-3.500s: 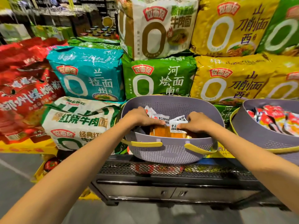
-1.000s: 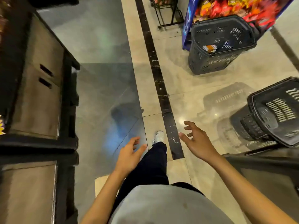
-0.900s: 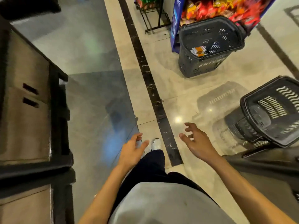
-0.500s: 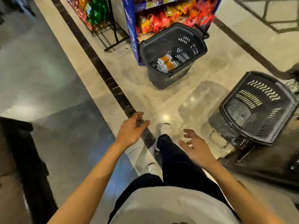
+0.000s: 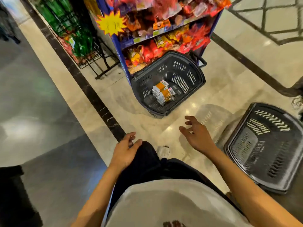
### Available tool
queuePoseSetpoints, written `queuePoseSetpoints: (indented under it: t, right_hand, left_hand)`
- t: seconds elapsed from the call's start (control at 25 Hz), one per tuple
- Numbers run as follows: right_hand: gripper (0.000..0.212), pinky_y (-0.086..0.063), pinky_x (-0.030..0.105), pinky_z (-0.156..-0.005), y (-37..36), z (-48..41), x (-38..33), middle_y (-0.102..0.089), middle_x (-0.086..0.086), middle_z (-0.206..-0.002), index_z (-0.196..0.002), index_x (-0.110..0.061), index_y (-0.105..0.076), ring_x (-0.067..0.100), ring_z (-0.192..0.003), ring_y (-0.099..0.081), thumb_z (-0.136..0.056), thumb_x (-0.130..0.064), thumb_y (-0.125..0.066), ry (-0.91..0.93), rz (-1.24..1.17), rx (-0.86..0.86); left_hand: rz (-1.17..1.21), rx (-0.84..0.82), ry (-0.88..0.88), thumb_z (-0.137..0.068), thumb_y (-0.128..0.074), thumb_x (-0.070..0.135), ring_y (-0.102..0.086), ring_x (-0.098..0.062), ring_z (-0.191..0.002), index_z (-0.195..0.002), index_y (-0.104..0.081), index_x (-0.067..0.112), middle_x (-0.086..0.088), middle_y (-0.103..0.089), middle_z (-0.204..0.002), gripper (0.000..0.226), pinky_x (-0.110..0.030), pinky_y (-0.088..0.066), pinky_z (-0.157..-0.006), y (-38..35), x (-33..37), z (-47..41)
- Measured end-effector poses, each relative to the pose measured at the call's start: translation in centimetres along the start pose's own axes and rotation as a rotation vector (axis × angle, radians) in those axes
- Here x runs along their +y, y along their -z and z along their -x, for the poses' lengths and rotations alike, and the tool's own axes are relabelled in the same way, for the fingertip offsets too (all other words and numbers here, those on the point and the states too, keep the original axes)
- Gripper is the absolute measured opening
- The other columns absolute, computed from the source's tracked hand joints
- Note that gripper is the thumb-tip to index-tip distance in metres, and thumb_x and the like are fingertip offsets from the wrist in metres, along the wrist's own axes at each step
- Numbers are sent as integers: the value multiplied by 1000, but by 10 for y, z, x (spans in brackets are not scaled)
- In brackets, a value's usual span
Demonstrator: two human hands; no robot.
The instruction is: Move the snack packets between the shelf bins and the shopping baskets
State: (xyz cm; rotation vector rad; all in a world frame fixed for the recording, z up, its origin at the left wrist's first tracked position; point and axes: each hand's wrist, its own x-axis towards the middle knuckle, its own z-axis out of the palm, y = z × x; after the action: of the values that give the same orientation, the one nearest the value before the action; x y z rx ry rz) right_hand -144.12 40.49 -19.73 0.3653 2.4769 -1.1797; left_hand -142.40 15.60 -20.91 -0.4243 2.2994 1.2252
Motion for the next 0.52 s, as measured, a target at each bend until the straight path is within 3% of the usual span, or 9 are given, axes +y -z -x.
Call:
queuePoseSetpoints:
  t: [0.2,0.52]
  right_hand:
    - [50,-43,32,-86,16,-85,-27,-56,11,-128,-137,-12,-39,27,-103,-60,-93,-32,-54,-35,12,3]
    - [50,-44,34,-84,7,-207,-59,-59,12,-124,-136,-10,-40,30,-104,-60,-93,-31,-55,-341,-204,183]
  left_hand:
    - [-34,-38,0,-91,-59,27,-57,-20,-111,-126,-52,16,1,-56,-112,37,-29,-41,-97,25,51,-89]
    - [-412,-374,-165,-92,-58,32,-57,-22,-113,-129,-51,17,-4,-59,-127,41,-34,-43,-98,49,166,-296]
